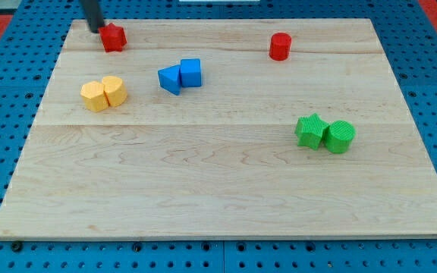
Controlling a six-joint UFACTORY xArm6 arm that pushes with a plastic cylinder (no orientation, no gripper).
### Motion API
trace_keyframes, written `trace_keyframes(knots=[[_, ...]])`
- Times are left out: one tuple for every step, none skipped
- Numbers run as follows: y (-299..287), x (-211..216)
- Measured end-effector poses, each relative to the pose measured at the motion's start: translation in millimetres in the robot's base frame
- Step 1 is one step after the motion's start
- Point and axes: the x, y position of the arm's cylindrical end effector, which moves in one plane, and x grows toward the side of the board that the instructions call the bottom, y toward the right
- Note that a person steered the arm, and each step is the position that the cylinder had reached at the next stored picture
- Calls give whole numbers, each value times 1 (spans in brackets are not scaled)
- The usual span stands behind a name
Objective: Push the red star to the right
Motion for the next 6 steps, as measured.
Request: trace_keyframes(knots=[[3, 2], [-48, 9], [-42, 41], [38, 44], [114, 44], [79, 42]])
